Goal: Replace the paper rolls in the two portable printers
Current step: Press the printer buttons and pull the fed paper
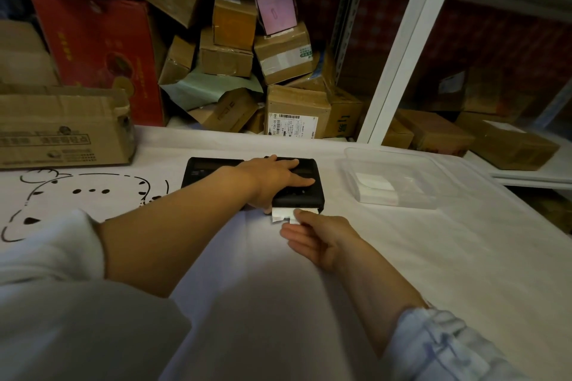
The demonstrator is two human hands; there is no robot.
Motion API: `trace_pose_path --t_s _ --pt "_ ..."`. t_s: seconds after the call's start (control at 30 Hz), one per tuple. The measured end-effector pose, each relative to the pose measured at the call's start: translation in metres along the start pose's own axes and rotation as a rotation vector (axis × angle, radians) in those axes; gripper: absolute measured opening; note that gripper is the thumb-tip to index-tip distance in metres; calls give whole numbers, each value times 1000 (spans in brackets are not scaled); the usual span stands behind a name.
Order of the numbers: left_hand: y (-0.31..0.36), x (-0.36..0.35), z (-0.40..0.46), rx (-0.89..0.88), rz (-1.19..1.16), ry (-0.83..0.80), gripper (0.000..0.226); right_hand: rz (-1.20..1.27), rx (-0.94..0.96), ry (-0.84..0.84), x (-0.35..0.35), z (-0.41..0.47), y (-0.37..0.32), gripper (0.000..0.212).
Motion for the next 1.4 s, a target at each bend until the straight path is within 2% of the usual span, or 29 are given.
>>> trace_pose_path --t_s 0.23,0.4,0.83,1.4 --pt "-1 -1 1 1 -1 2 93 23 22 54 2 3 1 8" --pt "-2 -1 1 9 -5 -2 95 20 30 58 2 4 2 14" --pt "-4 -2 3 6 -15 15 93 -46 62 82 1 0 0 3" --pt "-6 -7 4 -10 -20 27 90 -46 104 97 3 -12 6 7"
Point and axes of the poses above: each hand's wrist, its own z-axis towards the middle knuckle, its own x-axis out of the back of the hand, y = z × x, the point moved 6 cm from there along z, towards the middle knuckle, and after that the axes turned 14 degrees about -z, right-handed, at the moved point
